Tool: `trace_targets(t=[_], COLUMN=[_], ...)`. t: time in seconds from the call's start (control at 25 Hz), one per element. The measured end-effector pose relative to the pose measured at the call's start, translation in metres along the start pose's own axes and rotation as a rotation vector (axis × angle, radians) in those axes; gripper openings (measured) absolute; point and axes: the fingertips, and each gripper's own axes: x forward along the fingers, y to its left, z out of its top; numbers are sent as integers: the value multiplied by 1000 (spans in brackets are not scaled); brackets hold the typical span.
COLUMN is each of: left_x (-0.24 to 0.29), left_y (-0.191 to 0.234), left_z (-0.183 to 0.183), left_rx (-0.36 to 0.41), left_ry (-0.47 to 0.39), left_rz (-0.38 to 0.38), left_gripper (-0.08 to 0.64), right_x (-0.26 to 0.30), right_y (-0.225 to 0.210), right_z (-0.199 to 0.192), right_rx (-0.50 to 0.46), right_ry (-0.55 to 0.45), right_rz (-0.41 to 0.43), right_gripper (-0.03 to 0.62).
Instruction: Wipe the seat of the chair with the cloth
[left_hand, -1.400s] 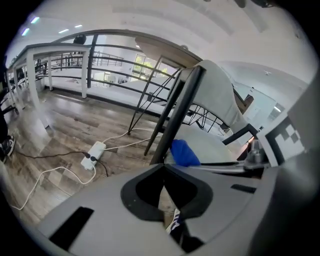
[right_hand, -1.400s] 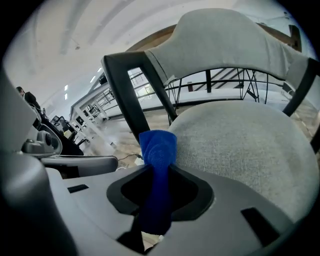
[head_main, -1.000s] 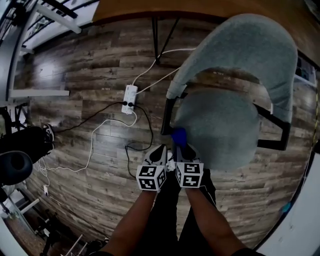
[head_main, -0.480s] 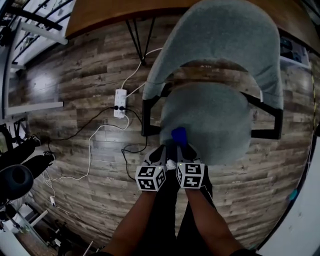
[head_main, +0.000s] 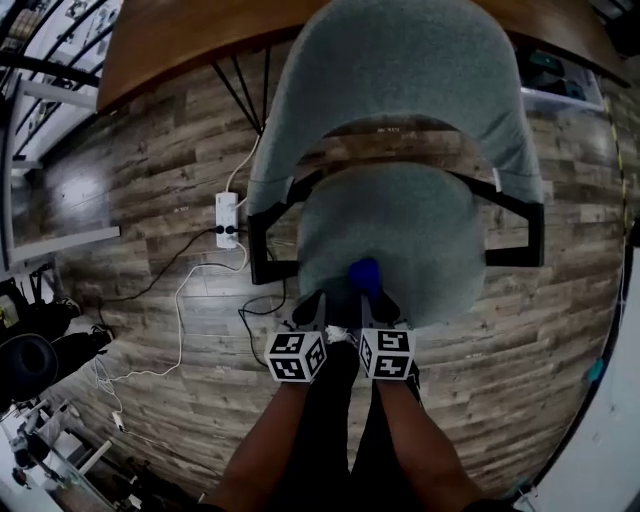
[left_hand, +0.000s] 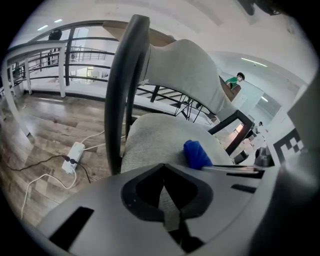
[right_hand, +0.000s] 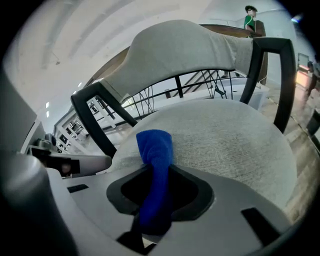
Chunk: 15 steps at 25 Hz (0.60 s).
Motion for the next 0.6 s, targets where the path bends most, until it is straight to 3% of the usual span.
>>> trace_targets(t=[0.6], left_x=[38], left_y=[-79], left_z=[-5], left_rx=[82], left_ry=[74], left_rz=[-119], left_gripper=[3], right_x=[-28], right_y=[-72], right_z=[2], right_rx=[66], right_ry=[-17], right_rz=[-105], right_gripper=[103])
